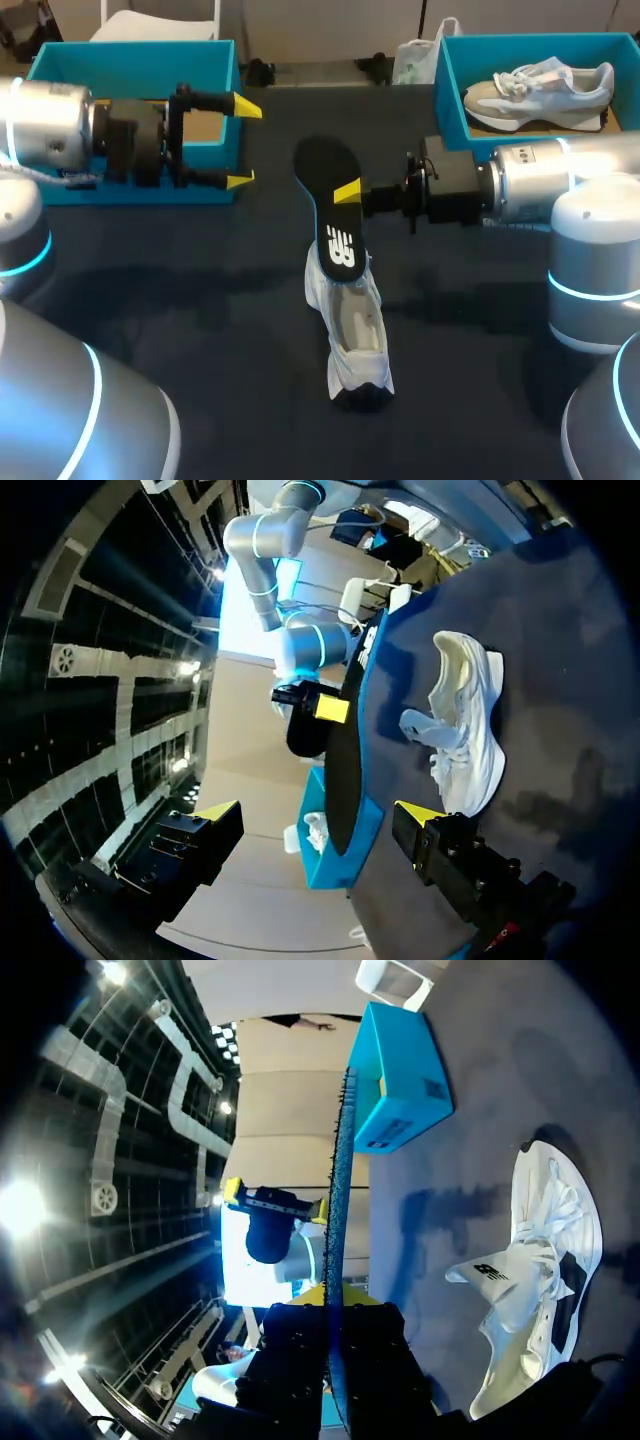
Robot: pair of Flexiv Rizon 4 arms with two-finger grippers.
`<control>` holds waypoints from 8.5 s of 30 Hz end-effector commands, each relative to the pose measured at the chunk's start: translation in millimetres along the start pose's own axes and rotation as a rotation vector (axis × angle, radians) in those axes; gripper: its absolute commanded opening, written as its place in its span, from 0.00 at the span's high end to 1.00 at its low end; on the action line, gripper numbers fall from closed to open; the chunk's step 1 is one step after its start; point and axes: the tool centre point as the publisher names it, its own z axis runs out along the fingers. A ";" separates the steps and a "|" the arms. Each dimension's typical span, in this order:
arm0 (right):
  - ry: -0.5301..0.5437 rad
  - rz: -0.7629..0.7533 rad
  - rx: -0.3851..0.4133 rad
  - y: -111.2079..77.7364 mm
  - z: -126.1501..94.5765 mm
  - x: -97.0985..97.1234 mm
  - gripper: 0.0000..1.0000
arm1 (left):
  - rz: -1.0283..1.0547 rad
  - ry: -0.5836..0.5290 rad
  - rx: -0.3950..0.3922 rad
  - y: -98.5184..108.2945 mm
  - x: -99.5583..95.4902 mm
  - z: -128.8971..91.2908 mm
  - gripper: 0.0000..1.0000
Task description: Take the shoe out of the shoebox, open the shoe tongue, remove and reinsert the insole, then place the shoe into the shoebox
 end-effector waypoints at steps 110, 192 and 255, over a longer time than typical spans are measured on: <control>-0.029 -0.098 -0.009 -3.5 -11.3 6.6 0.00 | 0.223 -0.134 -0.043 -32.5 25.4 94.2 1.00; -0.744 -0.992 0.492 -83.0 -116.0 -60.5 0.00 | -0.321 -0.054 0.180 -216.0 32.2 5.1 1.00; -0.906 -1.329 0.750 -107.5 -85.2 -168.6 0.00 | -0.819 -0.126 0.238 -252.6 101.0 104.2 1.00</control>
